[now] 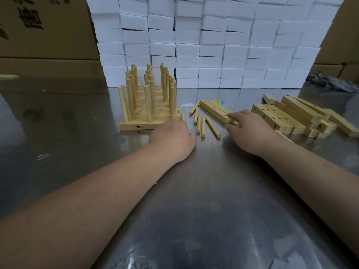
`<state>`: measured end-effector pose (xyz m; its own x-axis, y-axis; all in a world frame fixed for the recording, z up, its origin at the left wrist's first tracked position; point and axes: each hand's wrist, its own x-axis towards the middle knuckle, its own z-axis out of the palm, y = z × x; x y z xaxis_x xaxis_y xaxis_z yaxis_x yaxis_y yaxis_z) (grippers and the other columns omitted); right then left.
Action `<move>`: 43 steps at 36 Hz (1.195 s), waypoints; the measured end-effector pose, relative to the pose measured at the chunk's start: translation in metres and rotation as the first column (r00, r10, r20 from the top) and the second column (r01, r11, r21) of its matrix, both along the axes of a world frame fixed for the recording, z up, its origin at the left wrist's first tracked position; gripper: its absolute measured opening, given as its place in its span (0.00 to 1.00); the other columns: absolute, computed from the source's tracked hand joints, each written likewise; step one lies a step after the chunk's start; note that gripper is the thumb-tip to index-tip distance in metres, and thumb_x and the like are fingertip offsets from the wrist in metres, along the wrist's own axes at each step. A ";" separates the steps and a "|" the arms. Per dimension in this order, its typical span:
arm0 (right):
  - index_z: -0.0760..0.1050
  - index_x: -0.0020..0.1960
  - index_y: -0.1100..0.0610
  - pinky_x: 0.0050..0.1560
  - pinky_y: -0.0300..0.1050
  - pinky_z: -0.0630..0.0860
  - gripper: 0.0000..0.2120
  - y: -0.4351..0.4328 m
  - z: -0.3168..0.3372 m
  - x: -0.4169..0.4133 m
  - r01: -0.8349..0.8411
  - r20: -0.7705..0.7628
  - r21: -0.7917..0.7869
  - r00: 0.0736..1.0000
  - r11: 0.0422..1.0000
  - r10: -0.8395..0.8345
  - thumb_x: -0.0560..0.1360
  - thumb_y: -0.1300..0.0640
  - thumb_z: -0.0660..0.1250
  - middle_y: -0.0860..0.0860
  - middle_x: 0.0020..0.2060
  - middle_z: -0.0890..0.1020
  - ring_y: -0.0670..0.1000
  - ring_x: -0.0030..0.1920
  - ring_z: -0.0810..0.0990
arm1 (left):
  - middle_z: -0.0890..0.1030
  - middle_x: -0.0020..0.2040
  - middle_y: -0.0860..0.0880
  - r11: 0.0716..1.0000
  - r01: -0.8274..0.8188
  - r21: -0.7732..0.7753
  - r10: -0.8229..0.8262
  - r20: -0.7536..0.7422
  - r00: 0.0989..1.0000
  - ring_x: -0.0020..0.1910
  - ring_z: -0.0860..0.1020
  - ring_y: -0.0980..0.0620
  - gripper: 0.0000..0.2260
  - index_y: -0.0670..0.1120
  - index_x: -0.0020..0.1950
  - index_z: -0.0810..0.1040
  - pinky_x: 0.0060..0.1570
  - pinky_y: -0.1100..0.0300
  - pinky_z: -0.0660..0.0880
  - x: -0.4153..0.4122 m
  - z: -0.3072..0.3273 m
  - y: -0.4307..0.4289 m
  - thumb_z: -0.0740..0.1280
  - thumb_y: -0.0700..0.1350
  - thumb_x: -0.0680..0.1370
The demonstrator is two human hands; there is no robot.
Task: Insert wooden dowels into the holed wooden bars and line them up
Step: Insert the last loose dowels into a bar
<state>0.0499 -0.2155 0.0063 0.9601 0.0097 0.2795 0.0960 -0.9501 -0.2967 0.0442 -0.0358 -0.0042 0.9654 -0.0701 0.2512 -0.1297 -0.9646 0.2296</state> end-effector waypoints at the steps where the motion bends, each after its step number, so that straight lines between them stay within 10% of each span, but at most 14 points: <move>1: 0.68 0.67 0.58 0.64 0.49 0.63 0.18 0.001 0.000 0.000 -0.020 0.013 -0.019 1.000 1.000 0.020 0.79 0.53 0.56 0.55 0.67 0.68 0.56 0.66 0.66 | 0.73 0.42 0.49 1.000 0.009 0.013 -0.009 -0.002 1.000 0.42 0.71 0.48 0.11 0.47 0.49 0.72 0.33 0.58 0.63 0.000 0.000 0.000 0.56 0.53 0.78; 6: 0.67 0.65 0.57 0.63 0.50 0.64 0.18 0.003 -0.007 0.004 -0.069 -0.226 -0.122 0.973 0.990 0.040 0.81 0.50 0.52 0.55 0.67 0.68 0.56 0.66 0.67 | 0.72 0.49 0.48 1.000 0.012 -0.017 -0.012 0.019 1.000 0.46 0.73 0.47 0.13 0.48 0.55 0.73 0.38 0.57 0.67 -0.001 0.000 0.000 0.57 0.54 0.78; 15: 0.53 0.76 0.54 0.73 0.54 0.50 0.25 0.002 -0.008 0.005 -0.125 -0.179 -0.163 0.979 0.979 0.096 0.81 0.47 0.50 0.48 0.76 0.53 0.52 0.75 0.50 | 0.72 0.55 0.46 0.999 0.048 0.021 -0.048 -0.005 0.999 0.50 0.72 0.46 0.15 0.47 0.60 0.72 0.42 0.54 0.68 -0.002 0.002 -0.002 0.55 0.53 0.79; 21: 0.68 0.63 0.55 0.64 0.52 0.62 0.16 0.002 -0.007 0.005 -0.063 -0.119 -0.155 0.992 0.986 0.045 0.80 0.48 0.52 0.55 0.66 0.70 0.56 0.65 0.65 | 0.73 0.53 0.47 0.998 0.061 0.013 -0.061 0.010 0.998 0.47 0.72 0.48 0.13 0.48 0.56 0.75 0.41 0.55 0.68 -0.002 0.002 -0.001 0.55 0.51 0.79; 28: 0.48 0.77 0.51 0.74 0.55 0.44 0.26 0.001 -0.012 0.009 -0.111 -0.193 -0.191 0.978 0.975 0.073 0.81 0.46 0.48 0.48 0.77 0.47 0.52 0.76 0.43 | 0.74 0.50 0.48 0.995 0.093 -0.041 -0.091 0.038 0.995 0.46 0.74 0.48 0.10 0.49 0.52 0.74 0.44 0.54 0.73 -0.006 0.005 -0.003 0.56 0.50 0.80; 34: 0.67 0.68 0.56 0.64 0.52 0.62 0.21 0.005 -0.007 0.004 -0.046 -0.010 -0.129 0.999 0.991 0.045 0.79 0.49 0.54 0.55 0.66 0.70 0.56 0.66 0.65 | 0.76 0.51 0.49 0.996 0.069 -0.062 -0.069 -0.004 0.998 0.48 0.73 0.49 0.10 0.50 0.59 0.72 0.41 0.56 0.69 -0.009 0.007 -0.002 0.58 0.48 0.79; 43: 0.75 0.62 0.54 0.65 0.51 0.62 0.17 0.004 -0.005 0.003 -0.073 -0.050 -0.201 0.997 0.977 0.065 0.79 0.48 0.56 0.55 0.67 0.69 0.57 0.67 0.64 | 0.76 0.51 0.48 0.999 0.034 0.002 -0.034 -0.064 0.997 0.47 0.73 0.48 0.14 0.47 0.59 0.75 0.40 0.58 0.67 -0.006 0.009 -0.006 0.57 0.47 0.78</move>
<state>0.0526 -0.2114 0.0009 0.9661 0.1283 0.2239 0.1547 -0.9824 -0.1045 0.0380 -0.0413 0.0046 0.9766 -0.1038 0.1882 -0.1475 -0.9607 0.2353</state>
